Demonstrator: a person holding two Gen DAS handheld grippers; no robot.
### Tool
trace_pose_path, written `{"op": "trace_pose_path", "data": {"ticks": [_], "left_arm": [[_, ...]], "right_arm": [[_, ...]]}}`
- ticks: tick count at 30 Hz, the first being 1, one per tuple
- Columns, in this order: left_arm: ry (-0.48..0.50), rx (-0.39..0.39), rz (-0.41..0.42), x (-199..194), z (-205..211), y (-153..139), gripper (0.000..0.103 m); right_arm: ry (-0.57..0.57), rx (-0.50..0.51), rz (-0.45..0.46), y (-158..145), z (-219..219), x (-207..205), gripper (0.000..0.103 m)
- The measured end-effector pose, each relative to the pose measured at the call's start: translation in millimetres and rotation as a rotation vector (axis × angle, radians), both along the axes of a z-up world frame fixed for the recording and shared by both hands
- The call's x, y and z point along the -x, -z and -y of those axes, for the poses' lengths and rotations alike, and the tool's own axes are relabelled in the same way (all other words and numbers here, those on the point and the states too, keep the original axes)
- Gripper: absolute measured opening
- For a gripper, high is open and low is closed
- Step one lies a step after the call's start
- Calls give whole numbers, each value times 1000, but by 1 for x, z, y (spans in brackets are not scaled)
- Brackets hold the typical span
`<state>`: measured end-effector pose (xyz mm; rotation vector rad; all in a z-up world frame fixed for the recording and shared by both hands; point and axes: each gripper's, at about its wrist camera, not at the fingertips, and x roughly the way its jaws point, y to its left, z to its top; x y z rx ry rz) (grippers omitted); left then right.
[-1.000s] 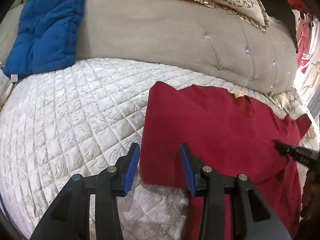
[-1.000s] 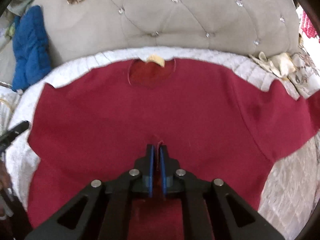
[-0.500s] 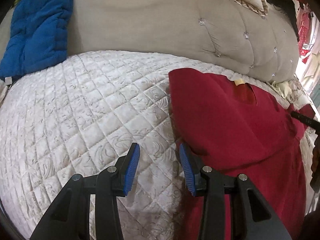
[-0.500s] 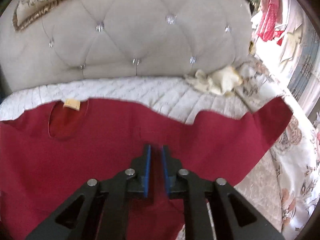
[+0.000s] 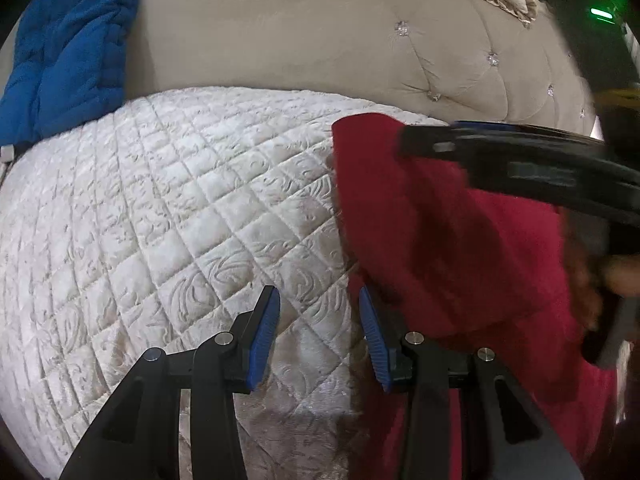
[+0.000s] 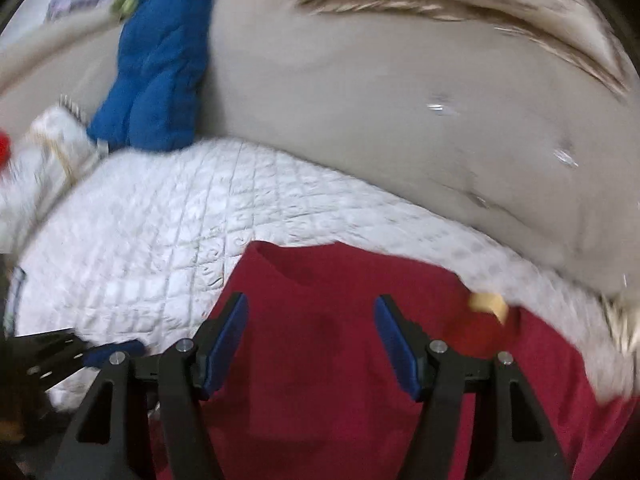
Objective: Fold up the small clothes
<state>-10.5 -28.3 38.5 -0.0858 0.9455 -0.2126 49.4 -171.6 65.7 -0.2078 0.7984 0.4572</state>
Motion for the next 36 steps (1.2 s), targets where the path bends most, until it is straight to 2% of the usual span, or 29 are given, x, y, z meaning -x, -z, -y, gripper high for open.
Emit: {"op": "trace_pose_path", "data": {"ticks": [1,2,3,6,8,11,14,15,18,23,28,29,31,35,36], "left_arm": [[-2,0,-5,0,-1,2,20],[-8,3,-15,-1,-4,4,20],[-10,15,-20,-2,-6,6,20],[-27,41,-18,-2,-13,6,20],[-41,50,-14,-2,-15,2,20],[-48,45,10,3,-17,-8,20],[-47,52,46,8,-16,-21,20],[-46,55,55,7,-16,-24,20],[-29,48,86,7,-5,-34,20],[6,42,75,-6,22,-34,20],[11,-54,5,-13,44,-5,20],[11,-62,6,-13,45,-2,22],[10,-65,18,-11,45,-2,23],[-9,-31,19,-8,41,-12,23],[-14,-22,22,-6,41,-16,23]], "right_arm": [[-30,-3,-45,8,-7,-9,49],[-58,-17,-98,14,-11,-17,25],[-53,-13,-117,16,-14,-19,8],[-21,-8,-54,14,-22,-23,8],[28,-21,-68,21,-25,-35,8],[21,-46,-76,23,-29,-32,13],[-2,-87,-92,9,-11,-10,35],[5,-88,-78,3,-2,0,45],[71,-48,-19,-7,38,39,60],[261,76,-5,9,111,76,61],[493,94,-73,34,187,75,61],[514,81,-114,40,200,73,61],[505,12,-111,34,212,77,61],[531,2,-62,22,218,79,61],[537,-1,-78,25,217,79,62]]}}
